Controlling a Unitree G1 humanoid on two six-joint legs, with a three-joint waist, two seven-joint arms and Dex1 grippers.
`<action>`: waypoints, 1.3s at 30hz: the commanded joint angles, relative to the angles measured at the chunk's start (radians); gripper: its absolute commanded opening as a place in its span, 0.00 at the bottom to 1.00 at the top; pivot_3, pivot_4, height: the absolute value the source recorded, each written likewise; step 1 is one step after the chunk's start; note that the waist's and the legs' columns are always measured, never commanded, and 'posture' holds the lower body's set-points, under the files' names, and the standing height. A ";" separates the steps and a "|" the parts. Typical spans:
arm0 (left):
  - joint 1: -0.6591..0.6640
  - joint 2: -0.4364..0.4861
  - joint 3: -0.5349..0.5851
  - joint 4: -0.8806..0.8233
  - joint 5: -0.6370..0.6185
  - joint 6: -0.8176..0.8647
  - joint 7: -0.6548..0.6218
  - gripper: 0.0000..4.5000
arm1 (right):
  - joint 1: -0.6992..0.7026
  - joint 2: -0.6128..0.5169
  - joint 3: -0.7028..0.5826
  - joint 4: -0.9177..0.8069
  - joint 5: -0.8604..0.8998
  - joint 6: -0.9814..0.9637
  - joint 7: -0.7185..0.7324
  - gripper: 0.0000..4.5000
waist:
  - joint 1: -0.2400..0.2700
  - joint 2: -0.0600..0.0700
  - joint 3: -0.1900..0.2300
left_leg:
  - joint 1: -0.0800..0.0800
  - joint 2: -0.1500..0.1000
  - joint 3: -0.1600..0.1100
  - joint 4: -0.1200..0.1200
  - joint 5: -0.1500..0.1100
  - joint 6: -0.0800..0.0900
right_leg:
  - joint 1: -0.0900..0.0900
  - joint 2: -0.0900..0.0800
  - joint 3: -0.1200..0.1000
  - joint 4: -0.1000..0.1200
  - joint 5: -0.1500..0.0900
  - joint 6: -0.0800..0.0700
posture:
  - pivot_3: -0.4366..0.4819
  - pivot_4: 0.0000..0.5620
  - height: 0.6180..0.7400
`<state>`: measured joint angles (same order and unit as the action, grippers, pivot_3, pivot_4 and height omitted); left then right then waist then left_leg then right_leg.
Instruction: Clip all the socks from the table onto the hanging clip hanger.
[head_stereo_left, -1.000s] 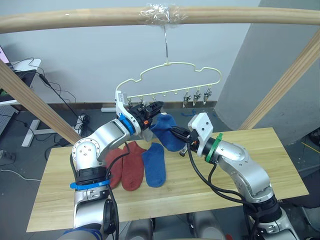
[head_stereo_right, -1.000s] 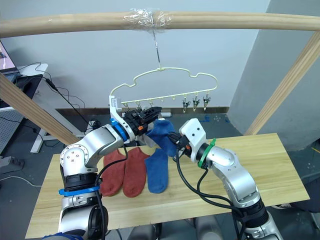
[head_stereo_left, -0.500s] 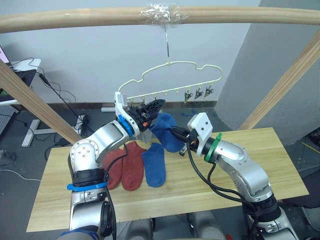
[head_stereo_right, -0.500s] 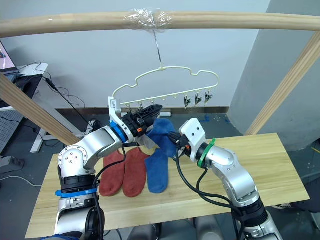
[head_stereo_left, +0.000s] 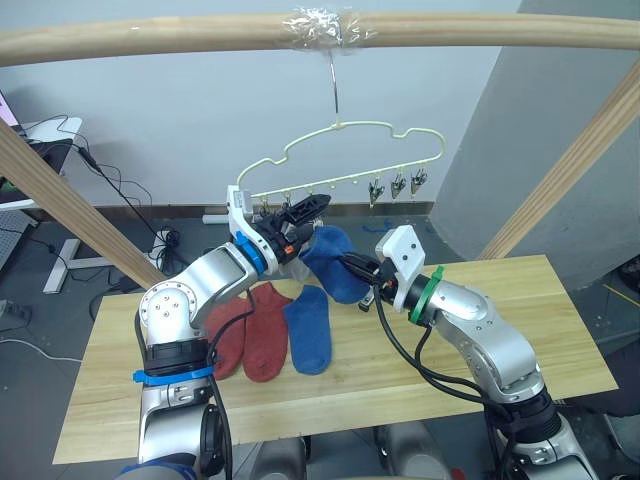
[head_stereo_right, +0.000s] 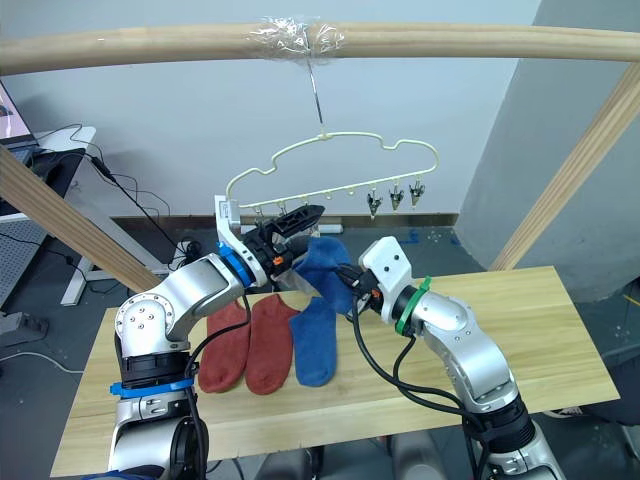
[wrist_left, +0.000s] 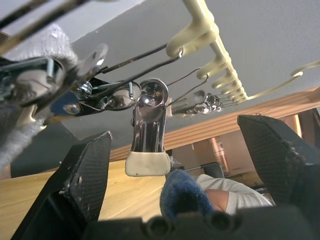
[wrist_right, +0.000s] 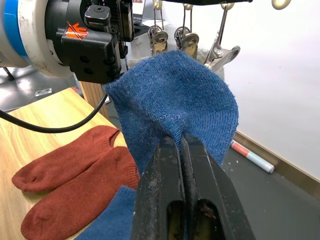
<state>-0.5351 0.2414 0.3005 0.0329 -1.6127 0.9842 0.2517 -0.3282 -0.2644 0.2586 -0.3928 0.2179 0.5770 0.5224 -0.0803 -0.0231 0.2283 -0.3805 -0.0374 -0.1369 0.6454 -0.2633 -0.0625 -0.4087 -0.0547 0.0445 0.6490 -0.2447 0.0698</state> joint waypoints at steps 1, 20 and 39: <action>0.004 0.007 0.014 -0.040 -0.017 -0.021 0.003 1.00 | -0.006 -0.002 -0.001 -0.038 0.002 -0.022 0.003 0.00 | 0.000 0.000 0.000 | 0.000 0.000 0.000 0.000 0.000 0.000 | 0.000 0.000 0.000 0.000 0.000 0.000 | 0.37 0.35 1.00; 0.033 0.038 -0.016 -0.087 0.016 -0.019 -0.046 1.00 | 0.042 -0.048 0.021 -0.012 -0.047 -0.027 -0.001 0.00 | 0.001 0.000 0.000 | 0.000 0.000 0.000 0.000 0.001 -0.001 | 0.000 0.000 0.000 0.000 0.000 0.000 | 0.37 0.34 1.00; 0.170 0.236 -0.365 -0.449 0.682 -0.195 -0.457 1.00 | 0.189 -0.161 -0.109 0.022 -0.056 0.154 -0.067 0.00 | 0.005 0.000 0.000 | 0.000 0.000 0.002 -0.001 -0.001 0.002 | -0.001 0.000 0.001 0.000 0.000 0.000 | 0.35 0.36 1.00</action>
<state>-0.3812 0.4777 -0.0285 -0.3397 -1.0207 0.8614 -0.1699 -0.1313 -0.4283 0.1700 -0.3553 0.1583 0.7433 0.4625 -0.0751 -0.0230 0.2283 -0.3807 -0.0370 -0.1347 0.6450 -0.2643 -0.0606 -0.4093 -0.0543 0.0459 0.6486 -0.2447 0.0694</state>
